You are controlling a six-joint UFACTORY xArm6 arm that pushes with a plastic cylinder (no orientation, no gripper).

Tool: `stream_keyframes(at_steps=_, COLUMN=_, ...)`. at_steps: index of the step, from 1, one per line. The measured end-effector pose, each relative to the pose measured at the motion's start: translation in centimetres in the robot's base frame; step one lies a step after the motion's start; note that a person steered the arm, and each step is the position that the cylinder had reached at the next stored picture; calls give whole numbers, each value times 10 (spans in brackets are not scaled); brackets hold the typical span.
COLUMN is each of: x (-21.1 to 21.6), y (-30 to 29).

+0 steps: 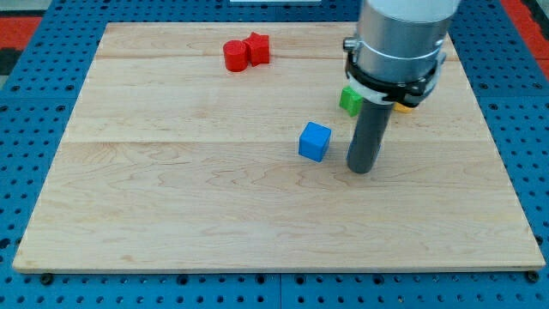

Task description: Place blue blocks to the bottom of green blocks

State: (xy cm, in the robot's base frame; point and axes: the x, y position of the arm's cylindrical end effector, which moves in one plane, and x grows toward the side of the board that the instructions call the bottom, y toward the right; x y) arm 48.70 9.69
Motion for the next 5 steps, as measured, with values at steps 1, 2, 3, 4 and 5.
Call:
stream_keyframes(at_steps=1, x=-9, y=-11)
stream_keyframes(at_steps=2, x=-26, y=12)
stream_keyframes(at_steps=3, x=-45, y=31)
stream_keyframes(at_steps=4, x=-26, y=42)
stream_keyframes(at_steps=5, x=41, y=4)
